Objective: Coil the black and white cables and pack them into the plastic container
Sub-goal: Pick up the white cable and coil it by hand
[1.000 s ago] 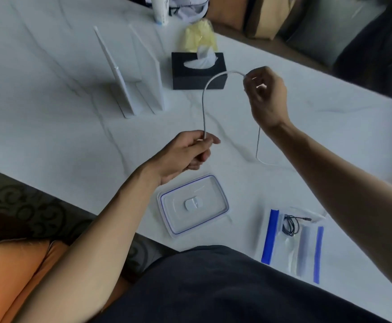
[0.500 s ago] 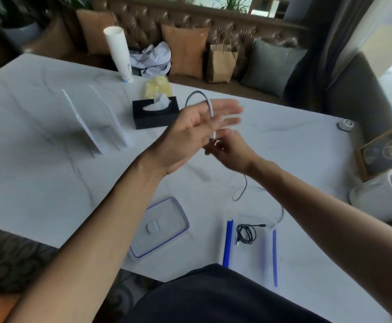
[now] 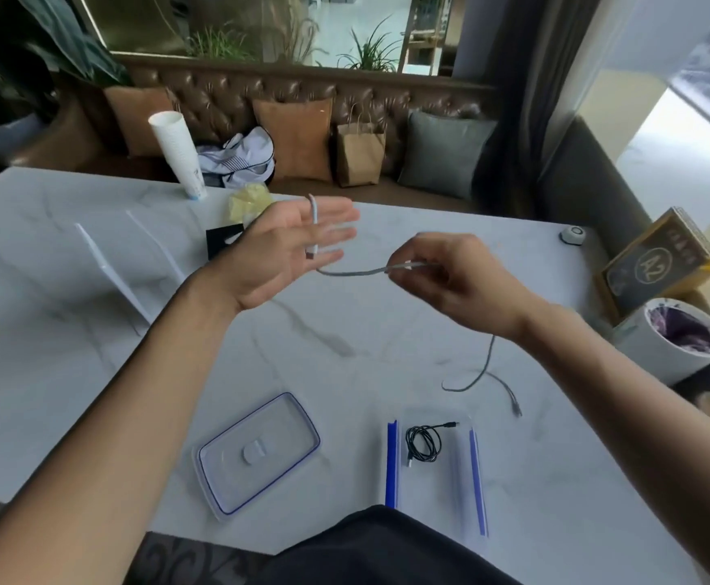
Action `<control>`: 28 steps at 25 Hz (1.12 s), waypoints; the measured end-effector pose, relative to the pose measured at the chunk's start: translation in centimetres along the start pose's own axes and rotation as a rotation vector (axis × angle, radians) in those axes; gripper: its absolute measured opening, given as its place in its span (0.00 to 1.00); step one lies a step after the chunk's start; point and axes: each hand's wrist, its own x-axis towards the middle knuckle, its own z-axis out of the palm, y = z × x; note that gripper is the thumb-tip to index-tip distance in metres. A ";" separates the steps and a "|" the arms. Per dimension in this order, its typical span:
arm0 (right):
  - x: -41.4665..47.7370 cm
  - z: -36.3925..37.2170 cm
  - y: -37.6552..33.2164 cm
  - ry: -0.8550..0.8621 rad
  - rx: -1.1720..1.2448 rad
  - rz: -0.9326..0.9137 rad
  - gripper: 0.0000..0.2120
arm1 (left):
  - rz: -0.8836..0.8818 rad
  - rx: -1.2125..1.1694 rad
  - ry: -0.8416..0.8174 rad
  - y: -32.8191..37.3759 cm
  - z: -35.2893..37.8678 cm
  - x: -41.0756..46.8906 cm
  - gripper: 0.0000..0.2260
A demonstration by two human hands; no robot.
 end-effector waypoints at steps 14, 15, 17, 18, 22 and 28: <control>5.2 -4.7 -1.8 0.182 0.240 -0.166 0.04 | 0.079 -0.050 -0.789 4.4 3.5 0.6 0.16; 5.1 -4.1 -1.9 0.156 0.295 -0.154 0.05 | 0.117 -0.100 -0.794 4.5 3.7 0.7 0.15; 4.9 -2.9 -2.3 0.139 0.402 -0.098 0.13 | 0.177 -0.255 -0.783 4.7 4.3 0.9 0.16; 4.8 -2.3 -2.4 0.157 0.407 -0.061 0.17 | 0.209 -0.334 -0.758 4.7 4.7 1.0 0.16; 4.2 -0.2 -2.1 0.139 0.396 0.071 0.16 | 0.311 -0.448 -0.487 4.7 5.3 1.6 0.18; 2.7 -1.0 0.0 0.020 0.094 0.169 0.10 | 0.322 -0.279 -0.011 4.2 3.0 3.3 0.20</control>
